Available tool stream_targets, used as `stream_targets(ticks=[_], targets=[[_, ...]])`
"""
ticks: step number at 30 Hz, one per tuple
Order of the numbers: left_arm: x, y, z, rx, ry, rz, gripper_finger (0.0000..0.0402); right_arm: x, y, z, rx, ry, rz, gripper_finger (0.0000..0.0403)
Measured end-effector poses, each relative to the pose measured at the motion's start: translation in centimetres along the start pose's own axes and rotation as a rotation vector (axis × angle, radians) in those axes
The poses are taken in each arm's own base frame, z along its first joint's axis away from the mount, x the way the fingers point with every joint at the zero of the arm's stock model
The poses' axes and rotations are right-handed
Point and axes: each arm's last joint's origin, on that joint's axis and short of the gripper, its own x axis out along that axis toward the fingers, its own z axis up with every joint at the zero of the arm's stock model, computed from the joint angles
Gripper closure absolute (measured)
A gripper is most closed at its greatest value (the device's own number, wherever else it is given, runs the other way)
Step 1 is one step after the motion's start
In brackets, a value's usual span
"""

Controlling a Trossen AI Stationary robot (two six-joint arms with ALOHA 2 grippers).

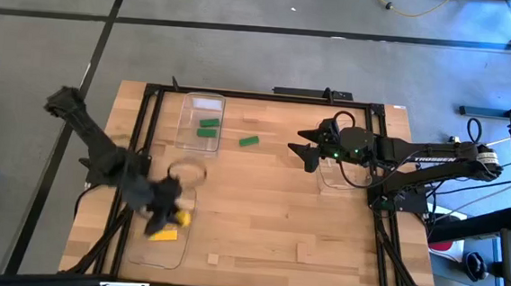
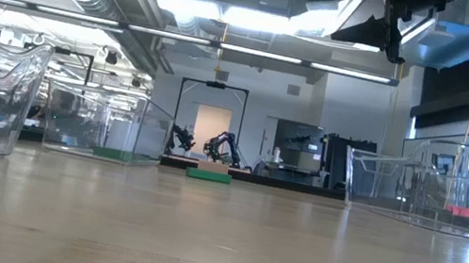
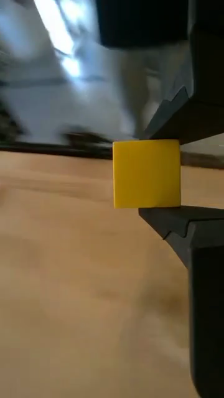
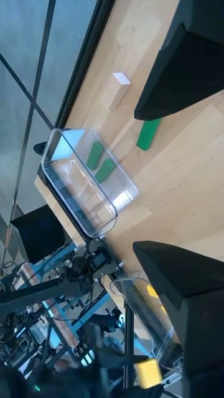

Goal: Sort & place blocks by color
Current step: Put the yellow block into the bottom left transparent bin

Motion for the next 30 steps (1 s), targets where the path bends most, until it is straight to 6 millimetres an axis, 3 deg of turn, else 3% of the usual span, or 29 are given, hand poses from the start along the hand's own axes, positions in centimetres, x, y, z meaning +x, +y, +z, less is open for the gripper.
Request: stream_targets(ticks=[4,9,17,27,30], targets=[[2.5,-1.6,-4.4,0.055,0.255,0.095,0.0281,0.0,0.0,0.0,0.0,0.0,-0.001,0.0067],[5.8,-0.9,-8.3,0.163,0.436,0.318,0.0281,0.0,0.0,0.0,0.0,0.0,-0.001,0.0067],[9.3,0.7,-8.9,0.255,0.526,0.469,0.0281,0.0,0.0,0.0,0.004,0.0,-0.001,0.0067],[9.5,0.9,-8.7,0.274,0.511,0.482,0.028,0.0,0.0,0.0,0.001,0.001,-0.001,0.0067],[9.5,0.9,-8.7,0.271,0.515,0.476,0.0253,0.0,0.0,0.0,-0.001,0.001,-0.001,0.0067]])
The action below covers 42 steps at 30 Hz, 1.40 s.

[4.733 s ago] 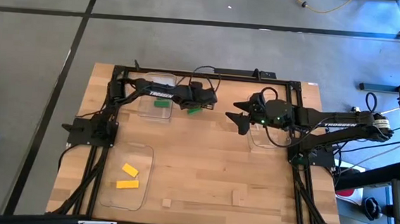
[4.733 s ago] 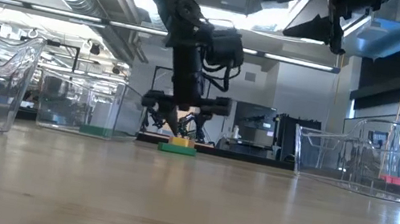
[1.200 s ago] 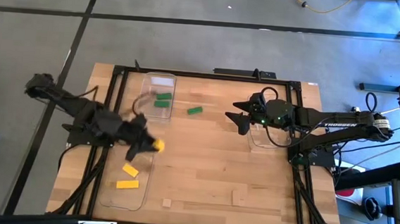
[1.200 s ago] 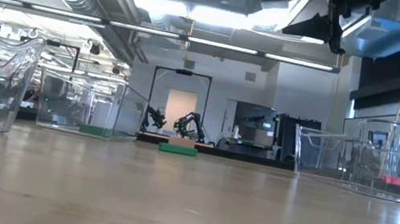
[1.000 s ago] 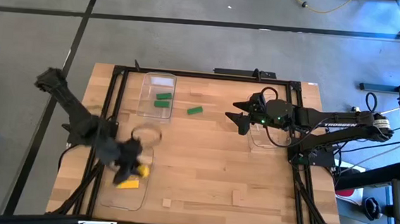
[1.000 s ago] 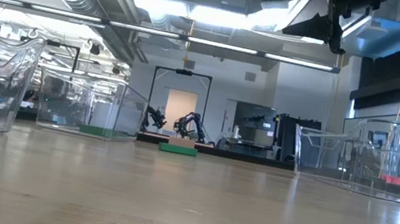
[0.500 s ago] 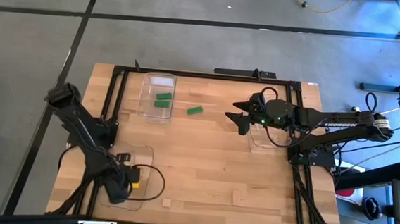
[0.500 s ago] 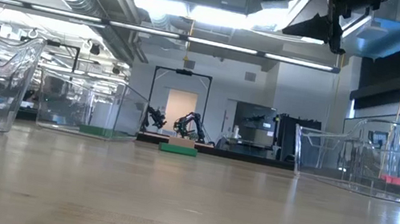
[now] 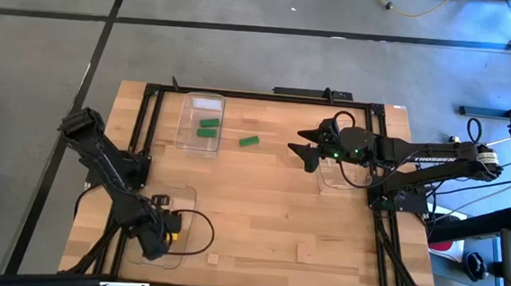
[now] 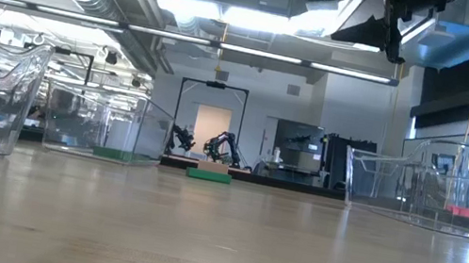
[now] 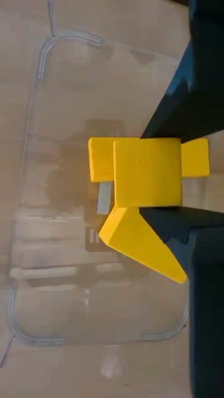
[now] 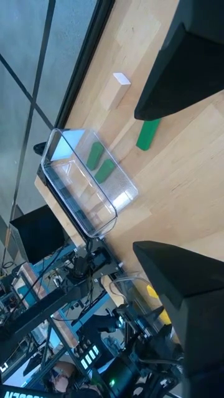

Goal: Sort & place blocks by color
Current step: Put the yellow block into the bottom left transparent bin, then put the bottom left brown block into the top right transparent bin

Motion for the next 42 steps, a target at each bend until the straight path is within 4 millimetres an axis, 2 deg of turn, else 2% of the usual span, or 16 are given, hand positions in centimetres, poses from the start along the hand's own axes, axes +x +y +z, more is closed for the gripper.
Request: stream_targets(ticks=[5,14,17,20,23,29,35,42], targets=[[0.0,0.0,0.0,-0.003,0.016,-0.01,0.0218,0.0,0.0,0.0,-0.021,0.0,0.0,0.0067],[0.0,0.3,0.3,-0.106,0.097,-0.055,0.0206,0.0,0.0,0.0,-0.022,0.0,0.001,0.0067],[-0.9,0.5,0.4,-0.113,0.077,-0.089,0.0205,0.0,0.0,0.0,-0.022,0.0,0.001,0.0067],[-2.6,1.1,0.4,-0.119,-0.016,-0.119,0.0207,0.0,0.0,0.0,-0.021,-0.002,0.003,0.0067],[-5.2,2.1,0.3,-0.14,-0.159,-0.157,0.0207,0.0,0.1,0.1,-0.009,-0.005,0.018,0.0067],[-10.8,5.7,-0.4,-0.203,-0.527,-0.205,0.0207,0.0,0.2,0.2,0.006,-0.016,0.035,0.0067],[-14.9,9.9,-1.2,-0.28,-0.901,-0.113,0.0207,0.0,0.2,0.2,-0.001,-0.013,0.039,0.0067],[-18.3,13.4,-1.6,-0.248,-1.153,-0.012,0.0207,0.0,0.3,0.2,0.015,-0.008,0.056,0.0067]])
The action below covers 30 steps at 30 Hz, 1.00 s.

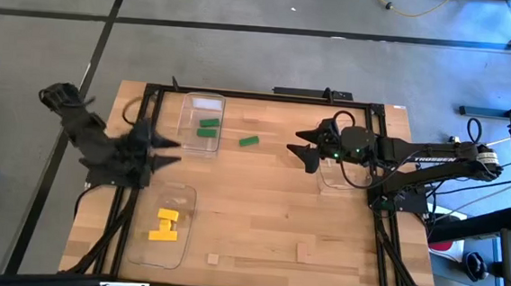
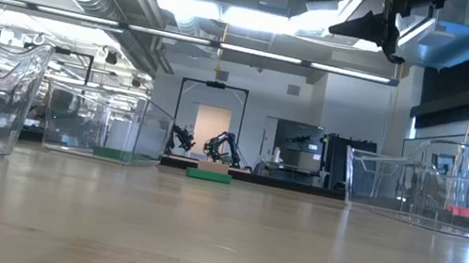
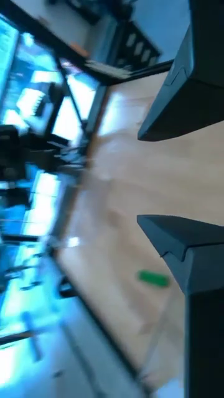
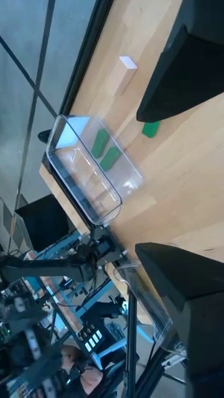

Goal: Sort & place blocks by color
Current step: Put the bottom left brown block into the top right transparent bin

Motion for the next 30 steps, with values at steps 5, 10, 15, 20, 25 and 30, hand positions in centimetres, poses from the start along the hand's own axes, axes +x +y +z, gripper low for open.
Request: stream_targets(ticks=[5,10,15,20,25,30], targets=[[-0.9,1.7,2.4,0.042,-0.154,-0.012,0.0207,0.0,0.0,0.0,0.002,-0.002,0.003,0.0067],[-0.6,2.3,4.1,0.044,-0.268,-0.034,0.0207,0.0,0.0,0.0,-0.004,-0.001,0.002,0.0067],[1.4,2.5,5.0,0.033,-0.297,-0.031,0.0207,0.0,0.0,-0.1,-0.054,0.017,0.003,0.0067],[5.9,2.3,5.8,0.024,-0.283,-0.124,0.0207,0.1,-0.5,-0.1,-0.107,0.057,0.028,0.0067],[8.8,3.5,6.2,-0.002,-0.28,-0.101,0.0207,0.4,-1.7,0.3,-0.143,0.104,0.05,0.0067],[9.4,4.1,6.2,-0.025,-0.272,-0.059,0.0207,0.6,-3.1,1.2,-0.142,0.074,0.008,0.0067]])
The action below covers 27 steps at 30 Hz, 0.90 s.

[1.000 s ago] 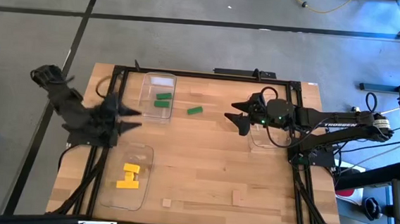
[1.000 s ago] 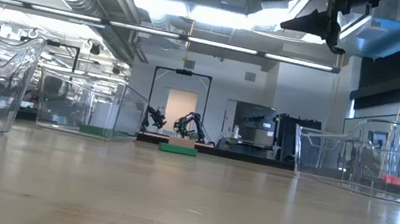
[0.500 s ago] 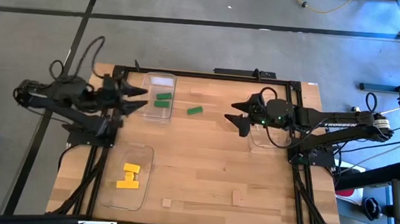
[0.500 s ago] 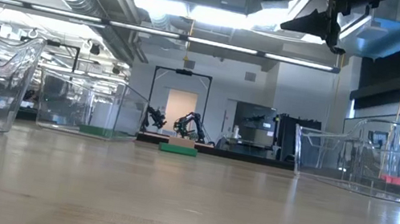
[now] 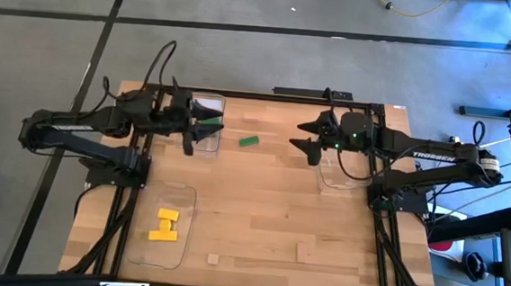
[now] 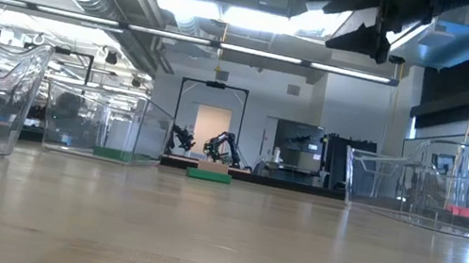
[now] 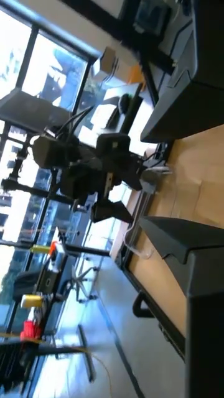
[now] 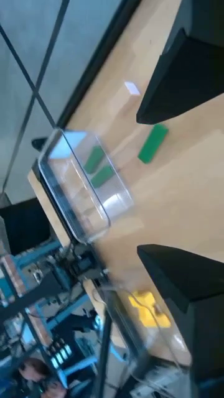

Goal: Sort & place blocks by color
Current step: Put the bottom left brown block into the top right transparent bin

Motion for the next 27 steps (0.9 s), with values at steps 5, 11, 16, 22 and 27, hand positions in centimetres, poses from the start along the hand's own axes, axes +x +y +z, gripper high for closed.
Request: stream_targets(ticks=[5,11,16,22,27], targets=[[0.0,0.4,0.2,-0.023,-0.028,0.075,0.0207,0.0,-0.4,0.2,0.005,0.009,0.023,0.0067],[0.9,0.6,-0.5,-0.025,-0.004,0.133,0.0207,0.0,-0.4,0.2,-0.016,0.007,0.024,0.0067],[2.5,0.6,-1.6,-0.019,0.069,0.087,0.0207,0.0,-0.3,0.4,0.01,-0.018,0.034,0.0067],[4.1,0.5,-3.5,-0.015,0.207,-0.035,0.0207,0.0,-0.3,0.5,0.028,-0.025,0.035,0.0067],[4.3,0.3,-4.1,0.013,0.269,-0.125,0.0207,0.0,-0.3,0.5,0.063,-0.024,0.036,0.0067]])
